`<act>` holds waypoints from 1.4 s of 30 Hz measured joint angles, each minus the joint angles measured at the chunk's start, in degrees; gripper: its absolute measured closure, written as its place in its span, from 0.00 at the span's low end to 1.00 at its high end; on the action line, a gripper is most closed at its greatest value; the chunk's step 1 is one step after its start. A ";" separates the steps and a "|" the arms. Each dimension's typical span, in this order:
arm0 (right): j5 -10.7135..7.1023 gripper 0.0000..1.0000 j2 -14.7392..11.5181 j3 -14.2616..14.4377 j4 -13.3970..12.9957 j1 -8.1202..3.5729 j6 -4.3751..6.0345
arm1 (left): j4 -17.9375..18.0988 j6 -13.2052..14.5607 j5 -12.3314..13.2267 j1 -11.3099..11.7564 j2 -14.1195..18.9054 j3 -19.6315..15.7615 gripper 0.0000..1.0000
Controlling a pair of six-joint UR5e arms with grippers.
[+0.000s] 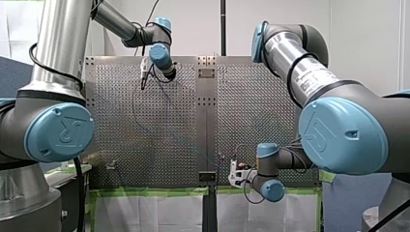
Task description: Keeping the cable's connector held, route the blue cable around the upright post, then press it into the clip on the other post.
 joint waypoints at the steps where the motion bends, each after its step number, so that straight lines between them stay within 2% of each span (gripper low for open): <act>1: 0.00 1.00 0.00 0.00 -0.01 0.01 0.01 | 0.58 0.09 -0.17 -0.01 -0.08 0.01 0.01; 11: -0.35 1.00 -0.01 0.00 -0.03 0.18 0.16 | 4.40 2.14 -4.26 -0.66 -4.55 0.00 0.01; 16: -0.43 1.00 0.06 0.00 -0.03 0.18 0.28 | 5.74 2.55 -5.47 -0.78 -5.47 0.00 0.01; 26: -0.44 1.00 0.01 -0.15 -0.03 0.26 0.38 | 11.07 7.55 -10.77 -0.75 -10.04 0.01 0.01; 32: -0.45 1.00 0.02 -0.14 -0.03 0.29 0.39 | 14.22 10.72 -13.79 -0.70 -10.51 0.01 0.01; 38: -0.44 1.00 0.02 -0.15 -0.03 0.31 0.39 | 16.60 13.90 -13.92 -0.80 -10.58 0.03 0.01; 42: -0.44 1.00 0.02 -0.17 0.01 0.33 0.39 | 16.89 15.45 -13.91 -0.91 -11.20 0.04 0.01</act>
